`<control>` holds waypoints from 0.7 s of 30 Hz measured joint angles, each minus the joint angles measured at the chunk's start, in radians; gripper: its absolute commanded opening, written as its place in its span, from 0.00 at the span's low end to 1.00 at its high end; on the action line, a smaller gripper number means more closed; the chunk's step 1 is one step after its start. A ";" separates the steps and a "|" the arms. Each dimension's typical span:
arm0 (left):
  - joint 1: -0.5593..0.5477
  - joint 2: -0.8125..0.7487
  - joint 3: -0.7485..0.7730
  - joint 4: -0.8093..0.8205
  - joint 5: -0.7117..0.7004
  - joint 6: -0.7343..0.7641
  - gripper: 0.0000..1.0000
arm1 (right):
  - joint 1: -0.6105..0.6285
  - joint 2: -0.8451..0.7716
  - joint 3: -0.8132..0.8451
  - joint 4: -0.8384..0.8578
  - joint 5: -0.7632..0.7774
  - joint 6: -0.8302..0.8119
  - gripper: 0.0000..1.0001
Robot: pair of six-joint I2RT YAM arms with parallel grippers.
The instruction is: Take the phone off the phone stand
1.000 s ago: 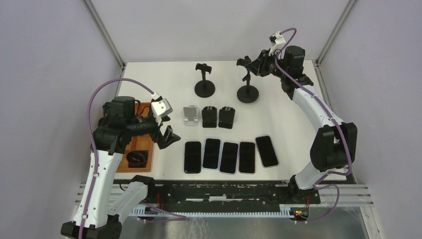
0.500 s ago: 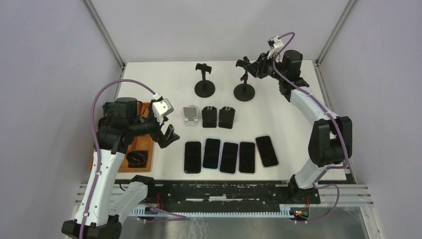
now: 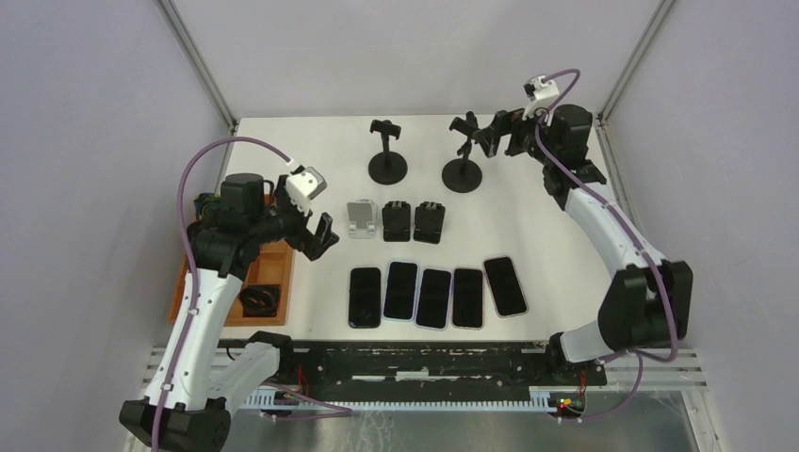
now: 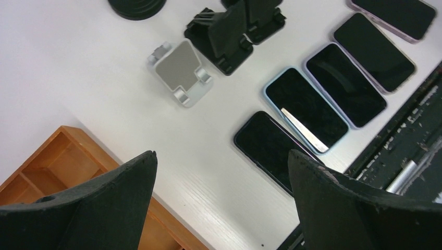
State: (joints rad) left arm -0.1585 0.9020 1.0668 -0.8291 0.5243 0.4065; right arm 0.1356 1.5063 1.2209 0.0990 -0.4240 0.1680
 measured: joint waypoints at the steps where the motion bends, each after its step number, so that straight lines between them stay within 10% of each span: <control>1: 0.000 0.009 -0.003 0.019 -0.011 -0.008 1.00 | 0.000 -0.045 -0.028 -0.003 0.029 -0.003 0.98; 12: 0.073 0.076 -0.279 0.360 -0.163 -0.089 1.00 | 0.000 -0.585 -0.629 0.132 0.557 -0.017 0.98; 21: 0.103 0.204 -0.468 0.698 -0.214 -0.117 1.00 | -0.001 -0.664 -1.054 0.223 0.930 -0.005 0.98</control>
State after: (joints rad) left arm -0.0555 1.1065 0.5987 -0.1307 0.3099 0.2890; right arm 0.1345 0.8421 0.1669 0.3222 0.5056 0.1635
